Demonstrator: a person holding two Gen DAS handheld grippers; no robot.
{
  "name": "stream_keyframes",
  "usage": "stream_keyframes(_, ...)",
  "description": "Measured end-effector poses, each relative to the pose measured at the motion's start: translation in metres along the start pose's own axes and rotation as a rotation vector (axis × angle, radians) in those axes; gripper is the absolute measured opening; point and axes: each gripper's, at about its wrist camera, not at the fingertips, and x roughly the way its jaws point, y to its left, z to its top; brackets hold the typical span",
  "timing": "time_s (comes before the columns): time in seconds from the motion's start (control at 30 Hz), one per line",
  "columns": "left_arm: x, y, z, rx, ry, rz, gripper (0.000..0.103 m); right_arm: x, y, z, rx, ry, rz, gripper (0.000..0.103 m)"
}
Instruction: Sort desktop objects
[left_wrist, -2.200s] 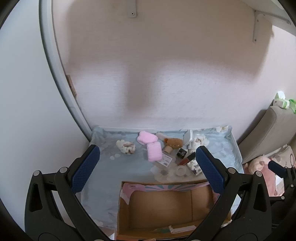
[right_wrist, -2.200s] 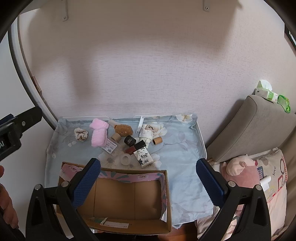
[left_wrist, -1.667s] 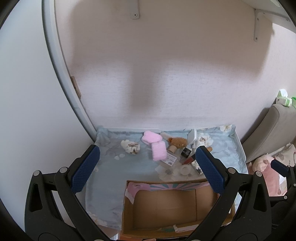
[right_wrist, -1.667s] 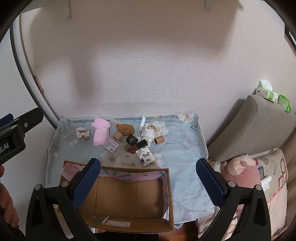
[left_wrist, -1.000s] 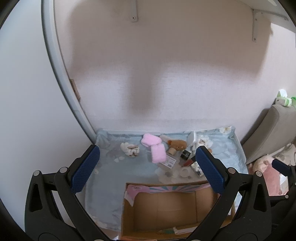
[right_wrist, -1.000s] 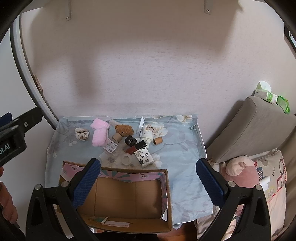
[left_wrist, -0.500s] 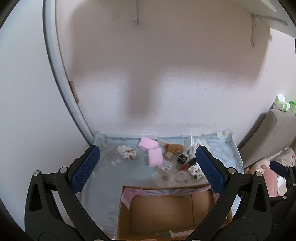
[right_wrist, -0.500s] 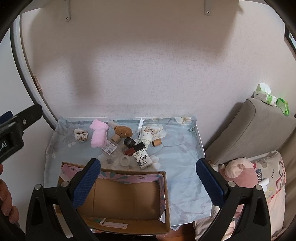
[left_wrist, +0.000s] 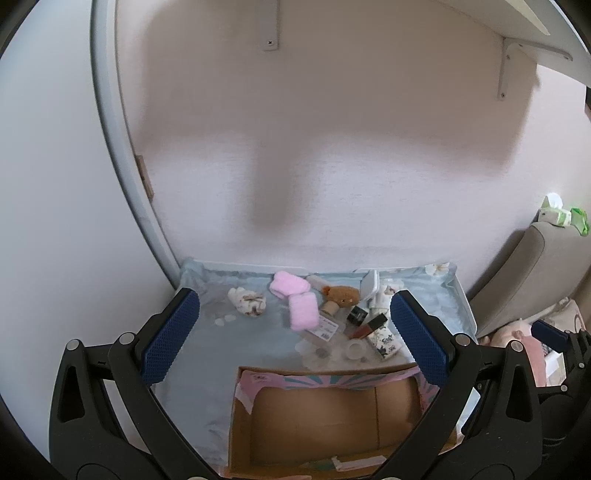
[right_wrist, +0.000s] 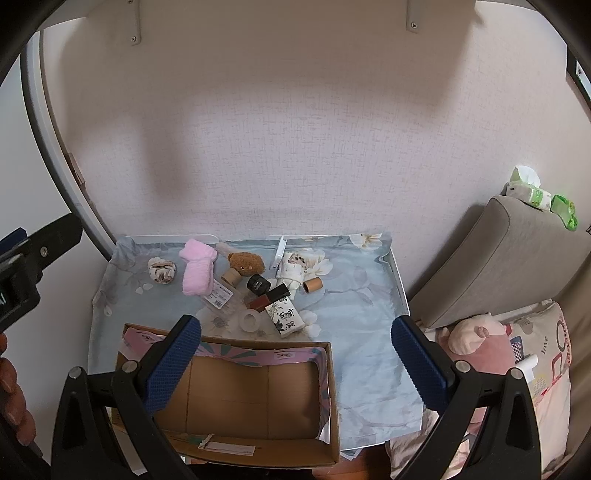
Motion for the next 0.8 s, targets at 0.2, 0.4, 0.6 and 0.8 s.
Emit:
stream_keyframes(0.2,-0.002,0.006,-0.001,-0.008,0.002,-0.013,0.103,0.000,0.003,-0.002,-0.012,0.006,0.013,0.102)
stream_keyframes(0.4,-0.003,0.008,-0.002,0.003,0.026,-0.022,0.103,-0.002,0.004,-0.004,-0.015,-0.008,0.015,0.103)
stream_keyframes(0.6,0.003,0.027,0.006,-0.003,0.050,-0.038,0.103,-0.004,-0.003,-0.001,-0.002,-0.028,0.032,0.103)
stream_keyframes(0.8,0.029,0.074,0.028,0.042,0.040,-0.019,0.103,-0.014,-0.022,0.023,-0.027,-0.118,0.026,0.103)
